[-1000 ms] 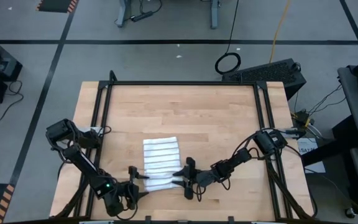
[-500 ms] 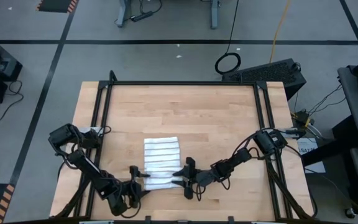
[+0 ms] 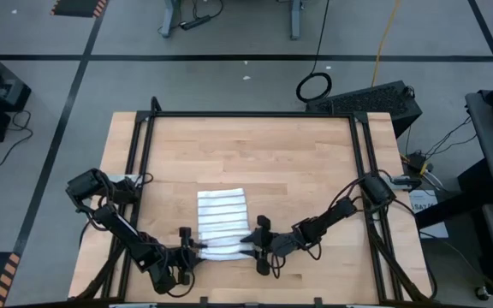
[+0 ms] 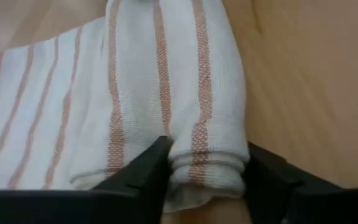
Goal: Roll towel
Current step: Roll the white towel
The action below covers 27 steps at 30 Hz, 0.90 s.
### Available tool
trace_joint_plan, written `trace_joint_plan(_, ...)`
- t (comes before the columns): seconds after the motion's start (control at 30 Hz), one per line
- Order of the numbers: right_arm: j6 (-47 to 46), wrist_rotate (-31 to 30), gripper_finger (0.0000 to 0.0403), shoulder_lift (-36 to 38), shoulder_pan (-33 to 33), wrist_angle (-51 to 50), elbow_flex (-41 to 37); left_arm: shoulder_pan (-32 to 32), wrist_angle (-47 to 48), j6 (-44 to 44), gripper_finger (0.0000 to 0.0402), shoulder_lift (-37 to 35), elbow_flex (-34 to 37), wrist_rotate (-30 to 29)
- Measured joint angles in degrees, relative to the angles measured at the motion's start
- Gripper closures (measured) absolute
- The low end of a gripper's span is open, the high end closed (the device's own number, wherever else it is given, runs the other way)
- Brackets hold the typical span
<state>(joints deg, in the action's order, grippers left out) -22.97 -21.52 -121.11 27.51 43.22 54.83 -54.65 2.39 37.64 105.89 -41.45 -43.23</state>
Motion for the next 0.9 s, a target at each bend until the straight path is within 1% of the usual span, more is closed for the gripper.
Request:
trace_joint_plan(0.1,2.7,-0.2,0.0247,4.0,0.7,-5.4,0.0,0.0,0.3,-1.1,0.0271,0.0,0.1,-0.4)
trace_joint_plan(0.2,9.0,-0.5,0.0247,9.1,2.3,-12.8,0.0,0.0,0.2,-1.1,0.0312,0.0,0.1,-0.6)
trace_joint_plan(0.27,14.6,-0.5,0.0247,12.0,4.1,-18.2,0.1,-0.1,0.1,-1.0,0.033,0.0,0.1,-0.9)
trace_joint_plan(0.37,20.3,-0.9,0.0247,13.0,7.1,-22.0,0.1,-0.1,-0.1,-0.5,0.0337,0.1,0.1,-1.1)
trace_joint_plan(0.47,22.0,-1.6,0.0239,11.0,8.9,-19.8,0.1,-0.4,-1.1,-0.5,0.0335,0.1,0.2,-1.8)
trace_joint_plan(0.53,22.0,-4.5,0.0223,9.0,9.5,-18.1,0.1,-1.0,-2.1,-0.6,0.0334,0.0,0.3,-3.4)
trace_joint_plan(0.63,23.9,-9.4,0.0184,6.1,10.4,-16.4,0.1,-1.5,-2.1,0.0,0.0335,-1.1,0.4,-3.8)
trace_joint_plan(0.7,26.2,-12.5,0.0155,4.8,10.6,-14.0,0.1,-1.7,-2.0,2.4,0.0336,-2.0,0.4,-3.4)
trace_joint_plan(0.8,30.5,-13.1,0.0117,3.6,10.6,-10.0,0.1,-1.8,-2.5,5.5,0.0336,-2.6,0.4,-2.5)
trace_joint_plan(0.9,35.8,-13.0,0.0096,2.1,10.0,-6.3,0.2,-2.1,-2.6,8.1,0.0336,-2.7,0.4,-2.4)
